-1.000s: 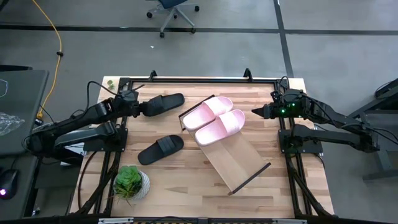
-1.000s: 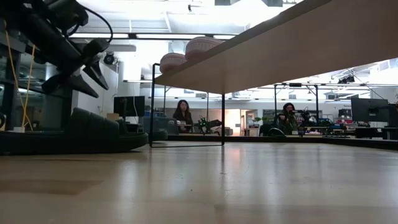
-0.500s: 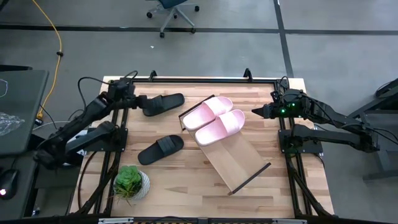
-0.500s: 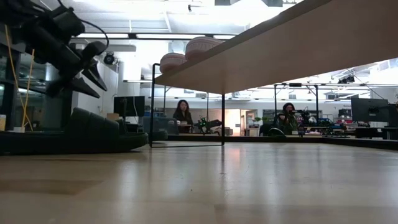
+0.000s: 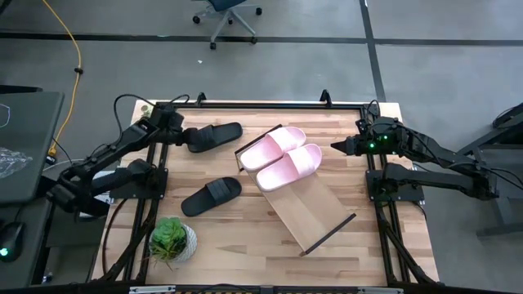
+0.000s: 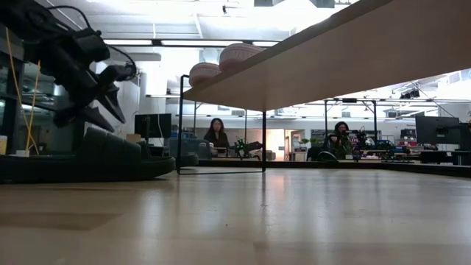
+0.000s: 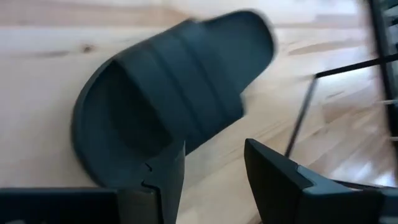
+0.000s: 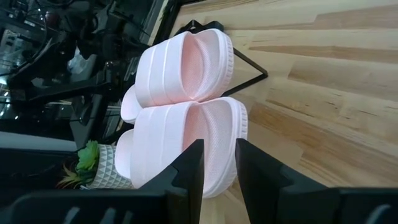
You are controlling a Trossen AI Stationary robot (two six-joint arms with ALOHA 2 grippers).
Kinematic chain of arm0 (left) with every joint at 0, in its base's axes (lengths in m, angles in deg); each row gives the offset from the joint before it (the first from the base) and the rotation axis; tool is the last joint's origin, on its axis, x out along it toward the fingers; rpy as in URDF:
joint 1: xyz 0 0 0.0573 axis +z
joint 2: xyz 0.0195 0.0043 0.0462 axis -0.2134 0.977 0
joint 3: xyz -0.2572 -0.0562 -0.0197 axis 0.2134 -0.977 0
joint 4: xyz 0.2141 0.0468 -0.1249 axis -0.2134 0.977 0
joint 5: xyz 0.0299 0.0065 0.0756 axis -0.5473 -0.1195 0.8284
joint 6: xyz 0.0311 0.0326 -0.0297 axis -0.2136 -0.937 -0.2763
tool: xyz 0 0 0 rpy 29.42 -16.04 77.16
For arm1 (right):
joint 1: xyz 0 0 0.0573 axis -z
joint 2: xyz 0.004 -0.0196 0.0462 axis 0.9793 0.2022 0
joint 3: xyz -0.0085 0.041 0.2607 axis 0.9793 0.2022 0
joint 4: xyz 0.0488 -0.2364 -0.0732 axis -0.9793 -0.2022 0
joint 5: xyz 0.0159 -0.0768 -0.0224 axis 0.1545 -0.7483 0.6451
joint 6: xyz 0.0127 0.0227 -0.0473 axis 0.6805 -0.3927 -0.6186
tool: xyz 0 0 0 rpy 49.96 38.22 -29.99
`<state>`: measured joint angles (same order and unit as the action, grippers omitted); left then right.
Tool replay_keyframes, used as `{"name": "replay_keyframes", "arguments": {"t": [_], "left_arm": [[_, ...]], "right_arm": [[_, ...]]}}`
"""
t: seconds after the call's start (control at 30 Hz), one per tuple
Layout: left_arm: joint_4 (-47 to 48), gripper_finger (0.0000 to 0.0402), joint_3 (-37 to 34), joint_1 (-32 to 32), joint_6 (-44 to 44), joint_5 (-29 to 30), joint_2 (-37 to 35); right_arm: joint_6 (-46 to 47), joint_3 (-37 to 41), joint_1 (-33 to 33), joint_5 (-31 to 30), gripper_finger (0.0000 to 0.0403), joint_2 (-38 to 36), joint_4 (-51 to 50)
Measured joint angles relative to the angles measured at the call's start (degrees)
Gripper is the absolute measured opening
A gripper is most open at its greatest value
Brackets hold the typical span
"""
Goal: Pick and place slides into the shelf
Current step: Put the top black slide on the shelf
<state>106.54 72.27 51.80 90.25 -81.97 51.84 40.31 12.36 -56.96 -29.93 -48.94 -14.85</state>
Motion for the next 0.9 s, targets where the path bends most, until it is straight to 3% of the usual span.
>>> {"name": "replay_keyframes", "arguments": {"t": [0.5,0.9], "left_arm": [[-2.21,0.0223,0.00,0.00,-0.26,1.76,8.89],[-6.64,0.0216,0.02,0.00,-0.06,0.65,15.06]], "right_arm": [[-0.01,0.00,-0.01,-0.25,0.0083,0.00,-0.01],[0.12,0.00,0.01,-0.25,0.0083,0.00,-0.02]]}}
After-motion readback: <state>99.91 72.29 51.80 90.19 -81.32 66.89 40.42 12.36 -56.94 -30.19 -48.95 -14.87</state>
